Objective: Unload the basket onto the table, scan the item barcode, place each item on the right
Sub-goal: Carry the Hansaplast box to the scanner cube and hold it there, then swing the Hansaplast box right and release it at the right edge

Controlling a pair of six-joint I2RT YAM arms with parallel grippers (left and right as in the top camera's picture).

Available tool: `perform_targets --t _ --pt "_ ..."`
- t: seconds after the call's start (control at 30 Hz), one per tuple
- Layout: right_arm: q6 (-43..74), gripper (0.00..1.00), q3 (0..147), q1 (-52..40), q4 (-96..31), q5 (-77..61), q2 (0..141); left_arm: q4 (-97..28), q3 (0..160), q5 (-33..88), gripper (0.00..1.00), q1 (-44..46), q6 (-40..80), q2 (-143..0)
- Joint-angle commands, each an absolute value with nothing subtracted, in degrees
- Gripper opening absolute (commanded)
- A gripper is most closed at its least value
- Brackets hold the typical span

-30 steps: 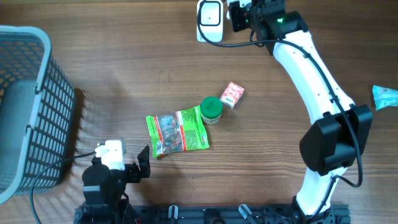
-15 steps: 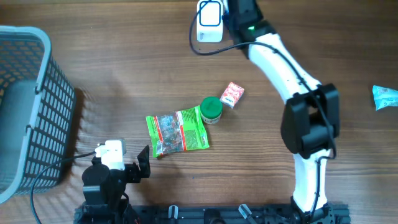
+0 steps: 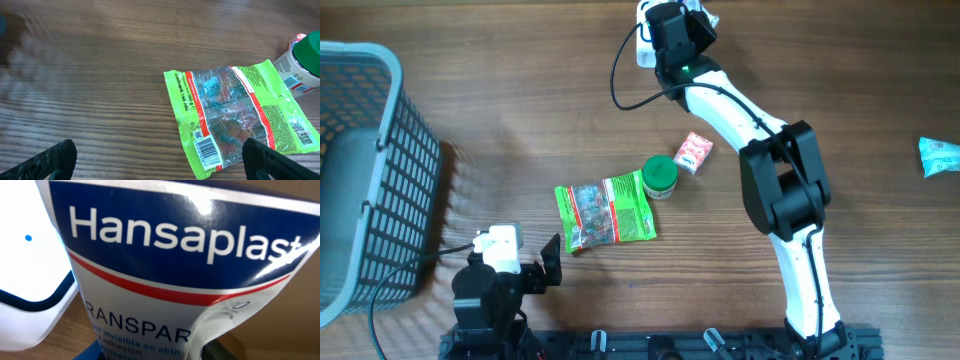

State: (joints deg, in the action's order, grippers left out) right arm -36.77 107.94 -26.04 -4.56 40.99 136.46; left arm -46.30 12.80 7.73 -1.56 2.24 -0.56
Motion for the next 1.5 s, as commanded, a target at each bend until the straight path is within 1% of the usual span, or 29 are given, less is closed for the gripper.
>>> perform_targets --t 0.0,0.27,0.4,0.5,0.63,0.73,0.8,0.87,0.97,1.1,1.2,1.37,1.4,1.47 --pt "-40.1 0.4 108.8 -26.0 -1.9 43.9 139.9 -46.2 12.6 7.4 1.0 -1.8 2.1 -0.3" --pt "-42.2 0.41 108.8 -26.0 4.8 44.6 141.2 -46.2 12.6 7.4 1.0 -1.8 2.1 -0.3" --pt "-41.5 0.41 108.8 -26.3 5.1 45.4 141.2 -46.2 12.6 7.4 1.0 -1.8 2.1 -0.3" --pt "-38.2 0.43 108.9 -27.2 5.1 50.6 141.0 -46.2 12.6 7.4 1.0 -1.8 2.1 -0.3" --pt "-37.5 0.42 108.9 -27.0 4.1 58.5 139.3 -46.2 12.6 7.4 1.0 -1.8 2.1 -0.3" --pt "-36.9 0.41 108.9 -24.4 2.2 61.6 137.1 -46.2 12.6 7.4 1.0 -1.8 2.1 -0.3" --pt "-36.8 0.41 108.9 -21.4 0.7 63.7 136.0 -46.2 12.6 7.4 1.0 -1.8 2.1 -0.3" --pt "-34.0 0.41 108.9 -17.7 -3.7 63.7 135.5 -46.2 12.6 7.4 1.0 -1.8 2.1 -0.3" --pt "-25.4 0.42 108.9 -11.1 -13.8 61.6 135.5 -46.2 12.6 7.4 1.0 -1.8 2.1 -0.3" --pt "-10.9 0.42 108.4 0.4 -29.5 50.6 135.5 -46.2 12.6 7.4 1.0 -1.8 2.1 -0.3" --pt "-8.4 0.42 106.9 7.9 -32.1 44.9 135.5 -46.2 12.6 7.4 1.0 -1.8 2.1 -0.3" --pt "-4.8 0.42 103.4 20.4 -32.7 36.6 135.5 -46.2 12.6 7.4 1.0 -1.8 2.1 -0.3" --pt "-3.6 0.44 102.8 22.8 -32.6 35.1 135.5 -46.2 12.6 7.4 1.0 -1.8 2.1 -0.3" --pt "-1.0 0.52 102.7 25.8 -32.7 32.2 135.5 -46.2 12.6 7.4 1.0 -1.8 2.1 -0.3"
